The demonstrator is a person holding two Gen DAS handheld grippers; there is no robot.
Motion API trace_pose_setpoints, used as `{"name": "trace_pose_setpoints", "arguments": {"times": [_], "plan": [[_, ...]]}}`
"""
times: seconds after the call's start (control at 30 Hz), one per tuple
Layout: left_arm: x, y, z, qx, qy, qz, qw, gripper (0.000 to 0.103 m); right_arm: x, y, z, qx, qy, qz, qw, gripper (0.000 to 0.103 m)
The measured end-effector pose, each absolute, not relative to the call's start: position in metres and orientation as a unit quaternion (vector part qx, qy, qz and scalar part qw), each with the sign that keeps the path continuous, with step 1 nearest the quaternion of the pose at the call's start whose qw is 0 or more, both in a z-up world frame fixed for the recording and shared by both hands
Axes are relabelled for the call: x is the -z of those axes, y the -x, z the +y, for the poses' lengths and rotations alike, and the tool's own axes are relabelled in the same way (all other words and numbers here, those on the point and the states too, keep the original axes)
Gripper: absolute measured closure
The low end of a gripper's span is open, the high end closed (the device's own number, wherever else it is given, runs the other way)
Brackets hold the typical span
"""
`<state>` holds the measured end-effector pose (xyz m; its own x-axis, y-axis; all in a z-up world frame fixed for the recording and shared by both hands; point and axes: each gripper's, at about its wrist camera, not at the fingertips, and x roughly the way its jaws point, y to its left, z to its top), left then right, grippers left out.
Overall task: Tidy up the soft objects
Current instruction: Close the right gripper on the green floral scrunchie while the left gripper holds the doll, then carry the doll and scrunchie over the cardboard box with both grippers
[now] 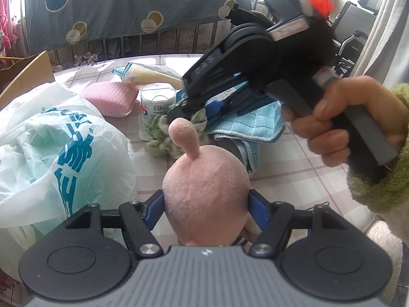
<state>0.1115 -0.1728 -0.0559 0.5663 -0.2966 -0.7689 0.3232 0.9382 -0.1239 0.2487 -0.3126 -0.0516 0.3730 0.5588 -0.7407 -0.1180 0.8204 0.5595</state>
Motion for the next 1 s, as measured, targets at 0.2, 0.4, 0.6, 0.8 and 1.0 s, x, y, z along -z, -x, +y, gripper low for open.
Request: {"name": "trace_pose_setpoints", "arguments": {"times": [0.2, 0.4, 0.6, 0.8, 1.0], "plan": [[0.049, -0.108, -0.178, 0.178, -0.027, 0.417, 0.891, 0.036, 0.027, -0.228, -0.334, -0.204, -0.219, 0.489, 0.819, 0.084], [0.035, -0.108, -0.186, 0.181, -0.029, 0.401, 0.898, 0.036, 0.0, -0.206, -0.353, -0.192, -0.215, 0.46, 0.84, 0.084], [0.016, -0.109, -0.193, 0.183, -0.031, 0.381, 0.906, 0.036, -0.028, -0.189, -0.368, -0.182, -0.21, 0.436, 0.856, 0.084], [-0.004, -0.107, -0.195, 0.179, -0.027, 0.361, 0.915, 0.036, -0.056, -0.176, -0.372, -0.176, -0.204, 0.414, 0.87, 0.084], [-0.033, -0.1, -0.187, 0.173, -0.018, 0.329, 0.928, 0.036, -0.097, -0.16, -0.36, -0.183, -0.188, 0.386, 0.884, 0.084]]}}
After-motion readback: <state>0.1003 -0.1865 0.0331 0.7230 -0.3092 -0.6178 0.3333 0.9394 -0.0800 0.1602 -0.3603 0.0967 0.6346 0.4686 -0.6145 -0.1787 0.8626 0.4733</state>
